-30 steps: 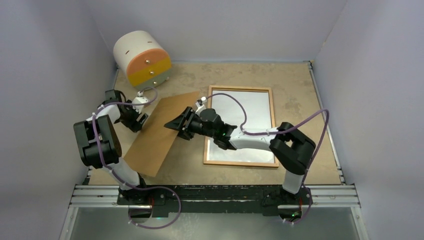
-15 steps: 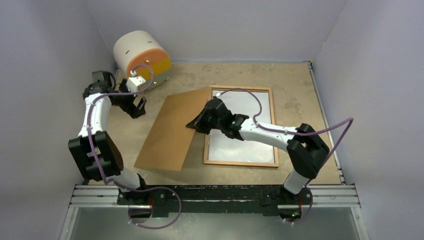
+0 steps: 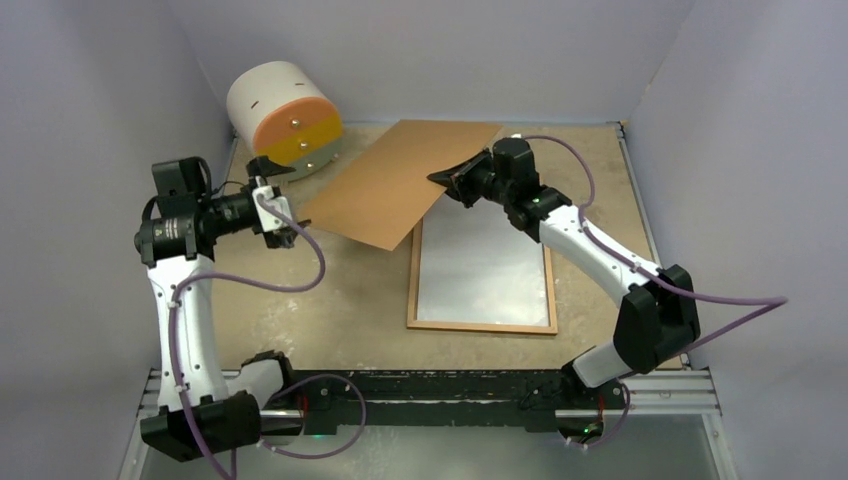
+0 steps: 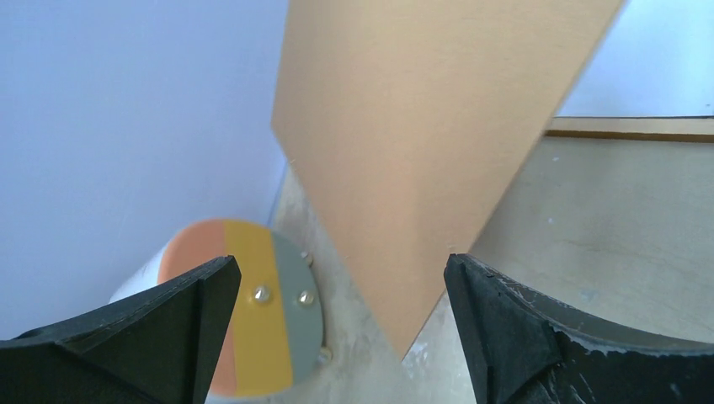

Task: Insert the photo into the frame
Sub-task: Turn over the photo frame item at the center of the board.

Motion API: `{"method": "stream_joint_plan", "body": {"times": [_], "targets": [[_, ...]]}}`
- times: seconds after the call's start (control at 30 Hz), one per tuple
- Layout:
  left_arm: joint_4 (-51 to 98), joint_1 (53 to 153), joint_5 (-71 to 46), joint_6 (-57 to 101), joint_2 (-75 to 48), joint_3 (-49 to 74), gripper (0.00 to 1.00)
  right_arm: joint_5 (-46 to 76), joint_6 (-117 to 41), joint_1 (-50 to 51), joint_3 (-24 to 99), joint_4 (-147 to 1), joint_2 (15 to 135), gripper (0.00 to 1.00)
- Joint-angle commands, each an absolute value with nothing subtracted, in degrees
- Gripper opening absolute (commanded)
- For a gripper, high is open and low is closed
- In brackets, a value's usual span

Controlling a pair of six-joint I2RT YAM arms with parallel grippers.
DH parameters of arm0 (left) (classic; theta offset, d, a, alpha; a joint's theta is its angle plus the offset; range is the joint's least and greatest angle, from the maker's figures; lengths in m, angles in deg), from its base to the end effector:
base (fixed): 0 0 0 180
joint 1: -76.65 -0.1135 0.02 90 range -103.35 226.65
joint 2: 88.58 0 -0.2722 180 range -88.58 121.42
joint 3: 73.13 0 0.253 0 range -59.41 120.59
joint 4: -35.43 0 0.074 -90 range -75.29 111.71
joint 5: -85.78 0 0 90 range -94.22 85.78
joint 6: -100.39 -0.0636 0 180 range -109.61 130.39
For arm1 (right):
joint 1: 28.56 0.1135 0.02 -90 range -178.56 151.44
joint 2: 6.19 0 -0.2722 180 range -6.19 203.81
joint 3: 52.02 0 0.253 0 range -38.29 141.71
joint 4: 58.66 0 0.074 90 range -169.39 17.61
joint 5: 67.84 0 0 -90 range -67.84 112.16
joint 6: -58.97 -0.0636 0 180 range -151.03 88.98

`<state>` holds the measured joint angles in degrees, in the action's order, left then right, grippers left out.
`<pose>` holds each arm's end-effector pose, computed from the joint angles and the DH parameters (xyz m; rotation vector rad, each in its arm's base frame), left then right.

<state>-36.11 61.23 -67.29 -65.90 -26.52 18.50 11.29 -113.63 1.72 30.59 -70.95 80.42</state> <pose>0.1972 -0.0044 0.4101 1.3484 1.3146 -0.1956 0.3284 0.2056 0.3293 0.8103 1.9974 1.4561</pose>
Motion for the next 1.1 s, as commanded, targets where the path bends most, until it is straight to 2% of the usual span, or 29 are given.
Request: {"method": "stream_joint_plan", "body": {"times": [0.0, 0.2, 0.4, 0.57, 0.63, 0.87, 0.9, 0.97, 1.03, 1.07], "targets": [[-32.5, 65.3, -70.2, -73.4, -29.3, 13.0, 1.0, 3.3, -119.6, 0.6, 33.1, -65.1, 77.0, 0.0], [-26.0, 75.1, -64.4, -73.6, -31.6, 9.9, 0.97, 1.1, -122.7, 0.3, 32.2, -61.0, 76.9, 0.0], [-24.8, 88.0, -52.8, -75.0, -31.5, 9.4, 0.92, 1.6, -125.4, 0.3, 30.0, -57.7, 76.2, 0.0], [-27.6, 90.3, -49.0, -80.5, -31.5, 10.0, 0.9, 1.7, -127.3, 0.0, 29.8, -56.9, 76.2, 0.0], [-23.6, 90.4, -47.6, -78.9, -32.1, 8.8, 0.88, 1.5, -127.5, -0.1, 30.1, -56.4, 76.5, 0.0], [-10.3, 91.5, -44.2, -77.0, -34.9, 2.5, 0.74, 1.3, -129.3, -0.1, 29.4, -52.7, 77.5, 0.0], [-9.6, 91.7, -43.4, -77.1, -34.8, 2.3, 0.71, 1.3, -129.5, -0.1, 29.2, -52.6, 77.5, 0.0], [-8.2, 92.1, -42.3, -77.3, -34.3, 2.4, 0.58, 1.1, -129.4, -0.1, 29.3, -52.6, 77.6, 0.0], [-4.6, 92.5, -41.4, -75.5, -34.2, 2.2, 0.38, 0.5, -128.9, -0.1, 29.4, -52.7, 77.7, 0.02], [-2.7, 92.6, -41.0, -74.9, -34.2, 2.0, 0.23, 0.0, -128.4, -0.1, 29.5, -53.1, 77.5, 0.06]]}}
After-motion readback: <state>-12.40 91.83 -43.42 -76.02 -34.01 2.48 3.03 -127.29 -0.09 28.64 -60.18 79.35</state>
